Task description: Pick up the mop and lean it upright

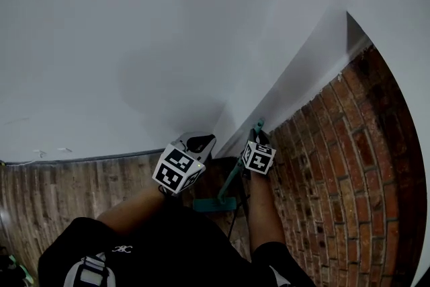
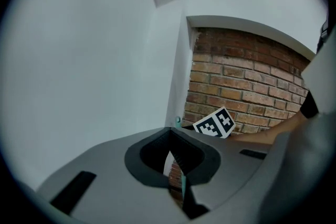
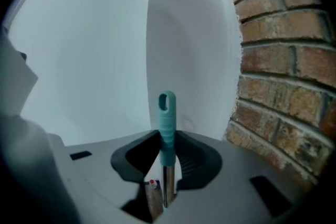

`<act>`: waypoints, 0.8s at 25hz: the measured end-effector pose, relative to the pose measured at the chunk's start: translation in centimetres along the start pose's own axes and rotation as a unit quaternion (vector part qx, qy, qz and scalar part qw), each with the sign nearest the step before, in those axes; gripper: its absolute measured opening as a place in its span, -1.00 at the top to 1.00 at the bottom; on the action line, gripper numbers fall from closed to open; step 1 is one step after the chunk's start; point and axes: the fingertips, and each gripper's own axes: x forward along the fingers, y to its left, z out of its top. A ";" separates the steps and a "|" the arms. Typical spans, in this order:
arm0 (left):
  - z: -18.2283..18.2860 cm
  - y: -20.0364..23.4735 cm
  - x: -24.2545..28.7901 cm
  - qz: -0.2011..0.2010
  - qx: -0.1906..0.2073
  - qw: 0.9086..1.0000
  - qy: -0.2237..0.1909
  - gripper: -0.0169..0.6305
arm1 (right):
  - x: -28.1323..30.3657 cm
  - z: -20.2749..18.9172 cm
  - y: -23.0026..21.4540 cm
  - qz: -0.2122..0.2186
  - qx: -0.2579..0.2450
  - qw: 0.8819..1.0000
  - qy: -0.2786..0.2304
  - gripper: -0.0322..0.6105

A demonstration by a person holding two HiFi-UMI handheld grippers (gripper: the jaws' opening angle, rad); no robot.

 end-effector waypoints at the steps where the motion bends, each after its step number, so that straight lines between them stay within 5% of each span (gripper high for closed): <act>1: -0.1 -0.2 0.3 -0.006 -0.001 1.000 0.001 0.98 | -0.7 -0.1 0.0 0.003 0.000 1.000 -0.005 0.57; 20: -3.3 -11.9 5.6 -0.142 0.019 0.989 0.039 0.98 | -21.3 -6.2 -6.1 -0.072 0.068 0.991 -0.088 0.57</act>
